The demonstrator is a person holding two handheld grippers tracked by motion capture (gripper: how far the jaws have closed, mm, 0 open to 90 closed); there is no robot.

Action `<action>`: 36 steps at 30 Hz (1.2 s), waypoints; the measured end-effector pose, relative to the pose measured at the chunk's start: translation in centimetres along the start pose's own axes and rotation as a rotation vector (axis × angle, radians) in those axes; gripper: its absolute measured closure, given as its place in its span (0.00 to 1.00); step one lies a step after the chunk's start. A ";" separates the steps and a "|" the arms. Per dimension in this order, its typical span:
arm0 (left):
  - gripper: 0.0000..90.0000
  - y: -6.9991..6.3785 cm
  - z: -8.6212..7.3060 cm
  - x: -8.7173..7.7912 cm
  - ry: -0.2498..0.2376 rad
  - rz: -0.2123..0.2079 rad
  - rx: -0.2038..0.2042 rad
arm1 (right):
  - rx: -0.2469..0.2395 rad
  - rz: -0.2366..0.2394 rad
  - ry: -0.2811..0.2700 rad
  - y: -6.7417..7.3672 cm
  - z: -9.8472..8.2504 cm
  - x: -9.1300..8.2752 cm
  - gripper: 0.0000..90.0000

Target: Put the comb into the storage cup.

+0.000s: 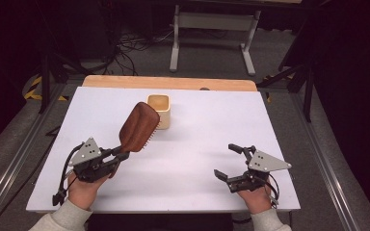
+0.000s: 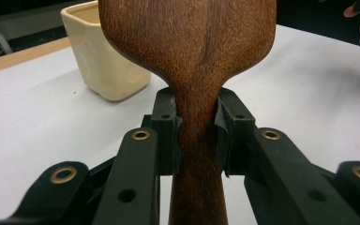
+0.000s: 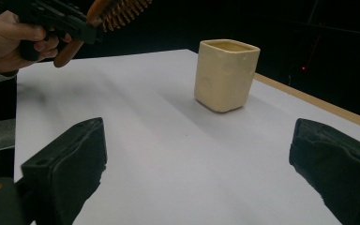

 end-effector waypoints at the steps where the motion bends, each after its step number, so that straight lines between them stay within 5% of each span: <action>1: 0.81 -0.1 0.0 0.0 0.001 0.001 0.004 | -0.009 0.004 0.005 0.1 0.3 0.1 0.05; 16: 0.81 -0.6 -0.1 0.3 0.004 0.022 0.048 | -0.118 0.103 0.061 1.6 6.3 3.2 0.05; 27: 0.81 -1.6 0.4 0.7 0.002 0.012 0.072 | -0.125 0.205 0.106 2.8 9.5 5.8 0.06; 36: 0.81 -2.6 0.6 1.2 0.004 -0.005 0.097 | -0.141 0.242 0.122 3.3 11.6 7.9 0.06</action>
Point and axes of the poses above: each handheld gripper's, and its own axes: x roughly forward along the jaws, z roughly out of its top, y roughly to its left, the point moved 8 cm from there along x, roughly forward along the jaws, and after that the axes turned 13 degrees about y, right-handed, at the moved point
